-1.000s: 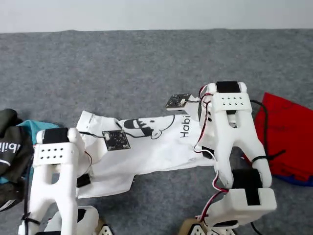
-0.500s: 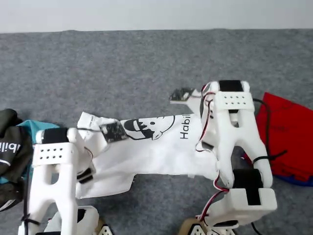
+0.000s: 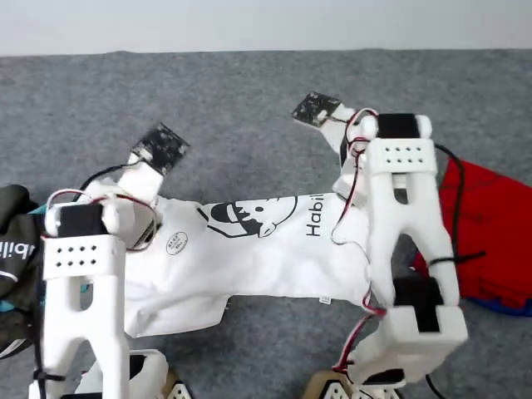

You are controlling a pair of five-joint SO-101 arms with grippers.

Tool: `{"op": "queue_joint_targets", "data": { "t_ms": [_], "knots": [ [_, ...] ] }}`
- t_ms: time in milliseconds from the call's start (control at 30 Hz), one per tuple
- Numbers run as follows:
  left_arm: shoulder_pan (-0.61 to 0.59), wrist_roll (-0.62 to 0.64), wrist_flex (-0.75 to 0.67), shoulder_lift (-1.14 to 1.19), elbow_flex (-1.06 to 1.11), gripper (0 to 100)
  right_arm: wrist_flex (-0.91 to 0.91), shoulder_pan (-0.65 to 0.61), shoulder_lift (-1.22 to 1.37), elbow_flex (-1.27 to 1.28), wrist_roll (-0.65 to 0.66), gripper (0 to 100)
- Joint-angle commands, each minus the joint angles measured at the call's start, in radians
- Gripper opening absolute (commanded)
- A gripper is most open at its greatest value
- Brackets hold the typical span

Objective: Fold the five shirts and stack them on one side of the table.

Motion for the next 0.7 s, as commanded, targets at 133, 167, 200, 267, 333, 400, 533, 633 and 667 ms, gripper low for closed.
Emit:
{"op": "queue_joint_targets", "data": {
  "t_ms": [133,167,200,267,333,400,533,633,667],
  "knots": [
    [0.034,0.051,-0.351,0.046,0.193,2,-0.179,-0.039,0.225,-0.061,-0.063,0.9],
    [0.029,0.051,-0.362,0.078,0.191,2,-0.194,-0.042,0.251,-0.061,-0.063,1.0],
    [0.026,0.051,-0.373,0.114,0.186,2,-0.211,-0.045,0.274,-0.061,-0.063,1.0],
    [0.012,0.051,-0.388,0.196,0.157,2,-0.24,-0.045,0.314,-0.063,-0.061,1.0],
    [-0.003,0.051,-0.388,0.295,0.105,2,-0.262,-0.042,0.346,-0.063,-0.058,1.0],
    [-0.025,0.051,-0.382,0.397,0.038,2,-0.275,-0.038,0.371,-0.063,-0.057,1.0],
    [-0.091,0.049,-0.381,0.582,-0.104,2,-0.282,-0.025,0.41,-0.089,-0.058,1.0],
    [-0.147,0.048,-0.347,0.663,-0.202,2,-0.269,-0.002,0.449,-0.153,-0.06,1.0],
    [-0.163,0.046,-0.325,0.678,-0.228,2,-0.262,0.005,0.458,-0.176,-0.06,1.0]
  ]
}}
